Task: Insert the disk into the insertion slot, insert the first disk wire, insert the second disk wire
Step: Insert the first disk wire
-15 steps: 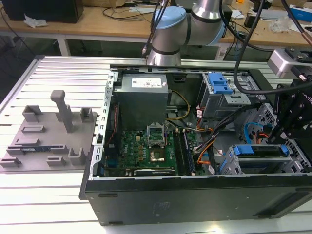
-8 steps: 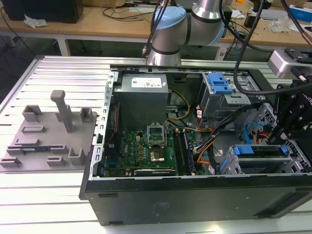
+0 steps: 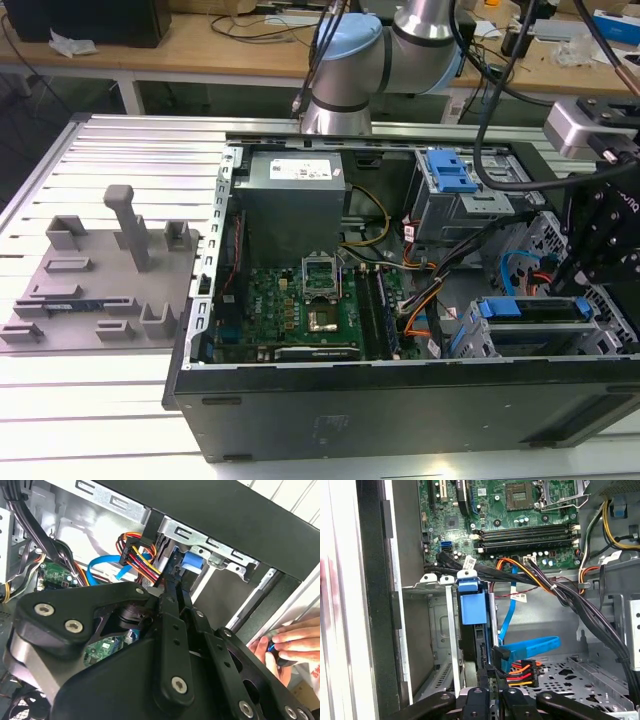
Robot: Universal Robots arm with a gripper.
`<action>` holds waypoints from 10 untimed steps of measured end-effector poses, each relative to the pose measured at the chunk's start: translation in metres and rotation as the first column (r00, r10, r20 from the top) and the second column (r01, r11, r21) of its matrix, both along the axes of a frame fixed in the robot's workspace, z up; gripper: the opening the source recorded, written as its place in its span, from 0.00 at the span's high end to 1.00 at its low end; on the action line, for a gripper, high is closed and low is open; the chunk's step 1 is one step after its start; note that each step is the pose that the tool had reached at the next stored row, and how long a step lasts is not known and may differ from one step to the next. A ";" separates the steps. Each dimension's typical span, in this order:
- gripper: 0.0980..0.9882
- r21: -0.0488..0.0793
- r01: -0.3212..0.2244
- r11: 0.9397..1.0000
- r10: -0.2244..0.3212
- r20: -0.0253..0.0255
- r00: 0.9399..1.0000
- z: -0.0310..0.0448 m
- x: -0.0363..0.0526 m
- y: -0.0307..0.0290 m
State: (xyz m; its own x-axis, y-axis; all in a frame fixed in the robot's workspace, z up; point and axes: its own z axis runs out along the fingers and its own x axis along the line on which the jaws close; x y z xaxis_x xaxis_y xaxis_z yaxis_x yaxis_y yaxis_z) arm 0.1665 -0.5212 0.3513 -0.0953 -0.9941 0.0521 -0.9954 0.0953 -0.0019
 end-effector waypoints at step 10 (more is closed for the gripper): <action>0.92 -0.001 0.020 1.000 -0.020 0.001 1.000 0.0000 -0.0010 0.0010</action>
State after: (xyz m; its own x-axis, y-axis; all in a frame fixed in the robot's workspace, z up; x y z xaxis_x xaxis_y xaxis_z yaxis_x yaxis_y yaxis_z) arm 0.1655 -0.5202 0.3512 -0.1151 -0.9920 0.0527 -0.9934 0.1151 -0.0030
